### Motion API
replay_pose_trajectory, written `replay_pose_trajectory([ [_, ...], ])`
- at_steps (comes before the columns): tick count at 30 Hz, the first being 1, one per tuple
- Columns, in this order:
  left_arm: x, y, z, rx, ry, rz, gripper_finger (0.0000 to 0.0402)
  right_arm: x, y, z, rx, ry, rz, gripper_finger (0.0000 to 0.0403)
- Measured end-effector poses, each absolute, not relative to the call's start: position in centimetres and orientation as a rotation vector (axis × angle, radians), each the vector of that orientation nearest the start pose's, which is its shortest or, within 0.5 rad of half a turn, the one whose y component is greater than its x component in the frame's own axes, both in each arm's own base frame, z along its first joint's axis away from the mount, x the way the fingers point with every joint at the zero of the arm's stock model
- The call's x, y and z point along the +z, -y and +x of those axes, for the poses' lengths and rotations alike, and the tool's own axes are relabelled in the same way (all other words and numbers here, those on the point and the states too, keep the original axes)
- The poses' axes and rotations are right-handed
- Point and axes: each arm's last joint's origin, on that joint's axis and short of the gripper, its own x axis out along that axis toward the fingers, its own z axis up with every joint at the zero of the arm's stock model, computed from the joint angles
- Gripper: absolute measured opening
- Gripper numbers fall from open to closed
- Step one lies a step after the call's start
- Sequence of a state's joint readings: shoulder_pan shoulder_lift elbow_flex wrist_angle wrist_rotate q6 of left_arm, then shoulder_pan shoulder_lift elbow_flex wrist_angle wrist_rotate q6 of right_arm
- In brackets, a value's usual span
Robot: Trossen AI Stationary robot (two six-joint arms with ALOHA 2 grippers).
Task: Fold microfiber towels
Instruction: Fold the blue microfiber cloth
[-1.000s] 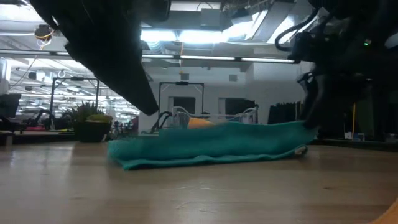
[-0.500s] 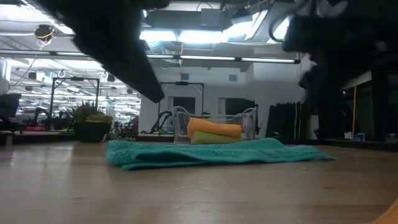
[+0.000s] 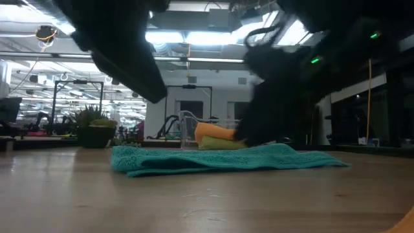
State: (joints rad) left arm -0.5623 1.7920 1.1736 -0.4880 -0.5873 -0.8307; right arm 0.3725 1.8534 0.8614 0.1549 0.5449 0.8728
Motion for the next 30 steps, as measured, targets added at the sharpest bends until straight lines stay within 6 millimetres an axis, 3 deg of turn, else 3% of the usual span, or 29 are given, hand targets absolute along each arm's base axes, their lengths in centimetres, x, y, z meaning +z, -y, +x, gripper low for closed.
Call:
replay_pose_trajectory([
  [8, 18.7, 18.4, 30.2, 0.363, -0.823, -0.157, 0.0172, 9.7, -12.2, 37.5, -0.732, -0.412, 0.308, 0.0176],
  [17, 18.6, 18.6, 29.9, 0.357, -0.836, -0.139, 0.0172, 6.5, -13.4, 38.2, -0.742, -0.446, 0.279, 0.0176],
  [22, 18.6, 18.6, 29.9, 0.358, -0.837, -0.137, 0.0172, 6.6, -13.4, 38.9, -0.554, -0.582, 0.274, 0.0176],
  [30, 18.6, 18.6, 29.9, 0.358, -0.838, -0.137, 0.0172, 7.0, -13.6, 40.2, -0.059, -0.676, -0.001, 0.0176],
])
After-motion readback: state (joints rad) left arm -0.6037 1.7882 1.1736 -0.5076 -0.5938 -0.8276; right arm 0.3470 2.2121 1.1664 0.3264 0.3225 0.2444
